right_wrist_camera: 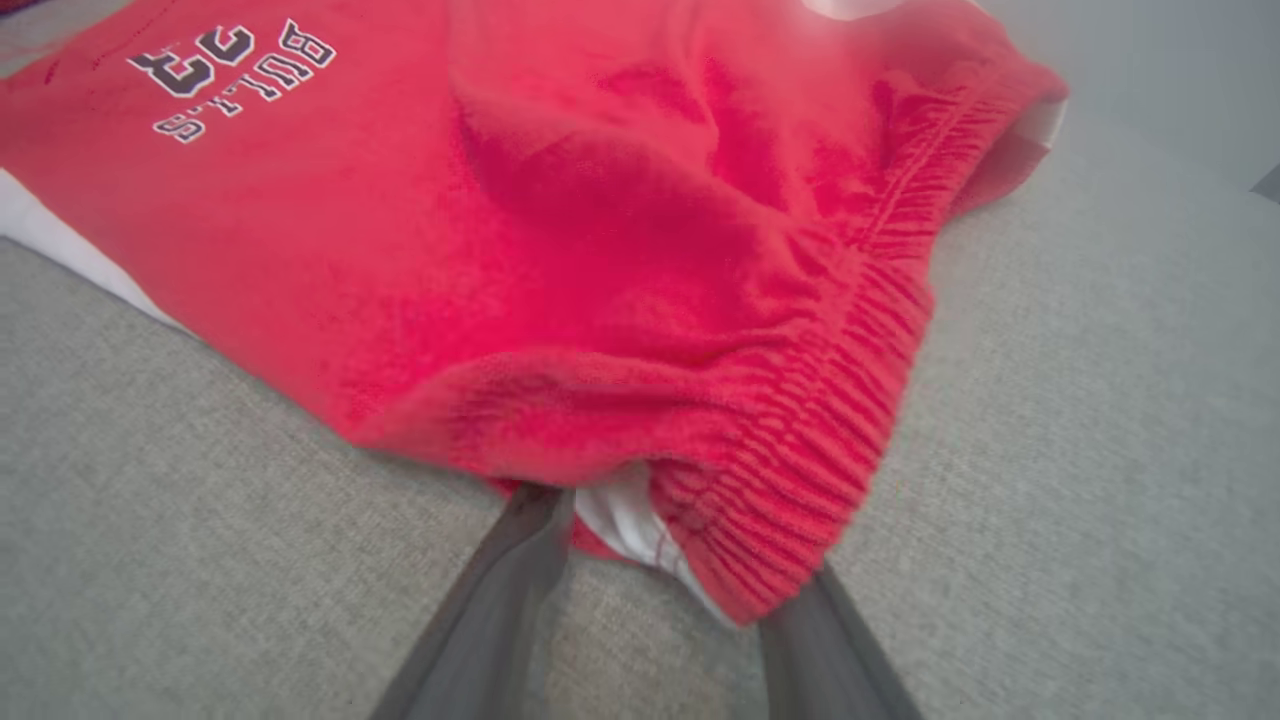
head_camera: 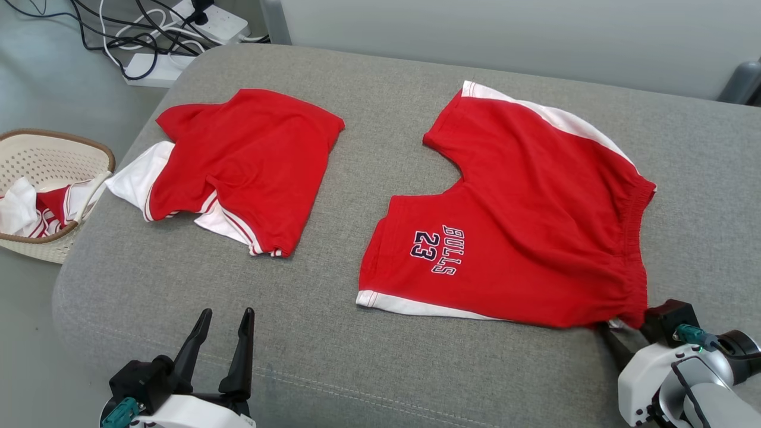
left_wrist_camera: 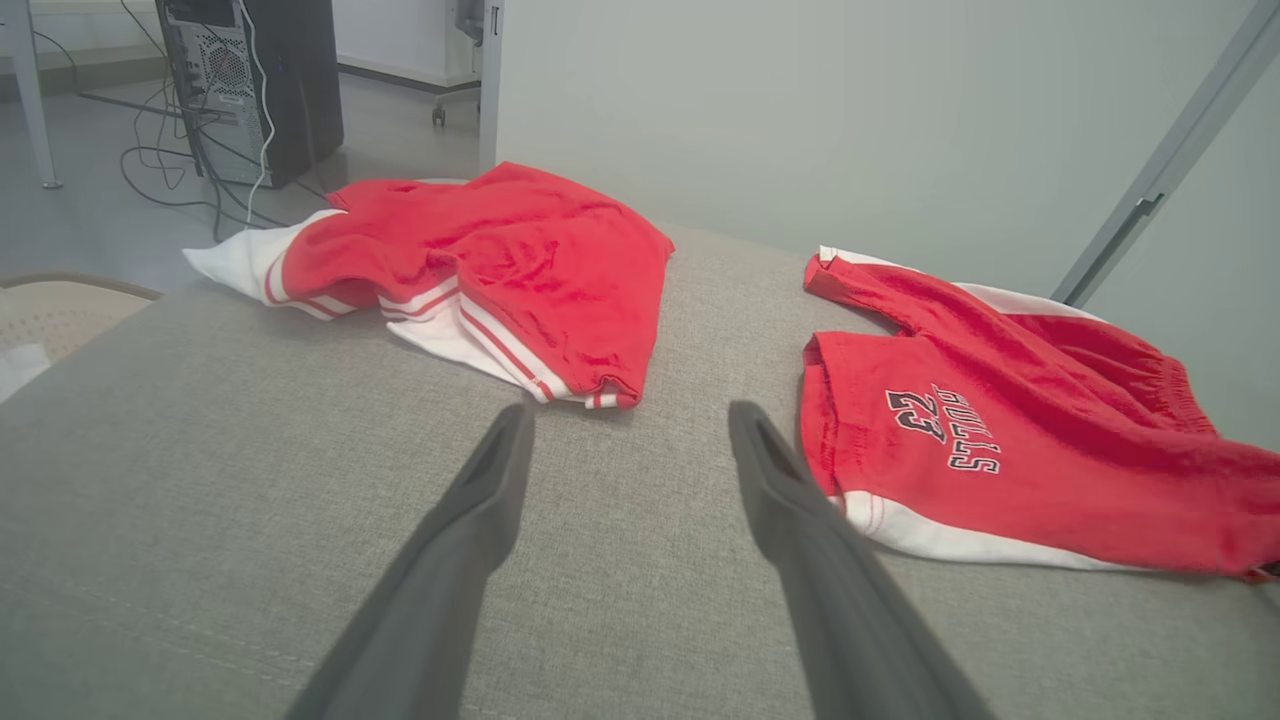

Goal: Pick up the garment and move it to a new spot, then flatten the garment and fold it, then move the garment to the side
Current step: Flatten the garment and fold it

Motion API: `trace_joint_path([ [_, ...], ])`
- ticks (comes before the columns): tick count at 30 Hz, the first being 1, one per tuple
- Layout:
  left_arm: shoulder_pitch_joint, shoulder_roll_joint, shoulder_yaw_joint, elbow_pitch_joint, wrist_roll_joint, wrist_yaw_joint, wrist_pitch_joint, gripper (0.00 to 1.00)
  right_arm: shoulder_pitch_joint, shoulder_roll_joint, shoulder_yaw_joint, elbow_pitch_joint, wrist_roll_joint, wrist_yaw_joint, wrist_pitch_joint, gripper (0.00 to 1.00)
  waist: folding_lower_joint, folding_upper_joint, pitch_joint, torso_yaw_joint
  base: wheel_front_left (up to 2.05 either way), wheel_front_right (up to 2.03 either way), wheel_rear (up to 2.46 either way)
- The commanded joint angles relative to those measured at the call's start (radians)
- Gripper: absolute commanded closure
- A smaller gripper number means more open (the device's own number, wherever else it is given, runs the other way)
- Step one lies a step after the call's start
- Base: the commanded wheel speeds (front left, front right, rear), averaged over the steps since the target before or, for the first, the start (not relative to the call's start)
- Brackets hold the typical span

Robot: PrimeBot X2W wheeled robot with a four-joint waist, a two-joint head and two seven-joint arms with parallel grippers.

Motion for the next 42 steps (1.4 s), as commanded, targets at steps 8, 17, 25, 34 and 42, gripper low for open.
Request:
trace_joint_path([
  [8, -0.039, 0.01, 0.01, -0.018, -0.02, 0.0, -0.01, 0.0, 0.004, -0.085, 0.111, -0.057, 0.07, 0.001, -0.013, 0.84, 0.0, -0.0001, 0.004, -0.028, 0.0, 0.0, 0.0],
  [17, -0.075, 0.031, -0.121, 0.041, -0.077, 0.0, -0.01, 0.0, -0.034, -0.136, 0.234, -0.087, 0.153, 0.001, -0.013, 1.0, 0.0, -0.0001, 0.015, -0.074, 0.0, 0.0, 0.0],
  [25, -0.204, 0.101, -0.419, 0.179, -0.256, 0.0, -0.01, 0.0, -0.092, -0.171, 0.311, -0.104, 0.205, 0.001, -0.013, 1.0, 0.0, -0.0001, 0.056, -0.11, 0.0, 0.0, 0.0],
  [34, -0.305, 0.141, -0.585, 0.223, -0.449, 0.0, -0.01, 0.0, -0.161, -0.171, 0.376, -0.11, 0.228, 0.001, -0.013, 1.0, 0.0, -0.0001, 0.097, -0.154, 0.0, 0.0, 0.0],
  [42, -0.35, 0.178, -0.625, 0.22, -0.533, 0.0, -0.01, 0.0, -0.198, -0.168, 0.404, -0.123, 0.236, 0.001, -0.013, 1.0, 0.0, -0.0001, 0.127, -0.184, 0.0, 0.0, 0.0],
])
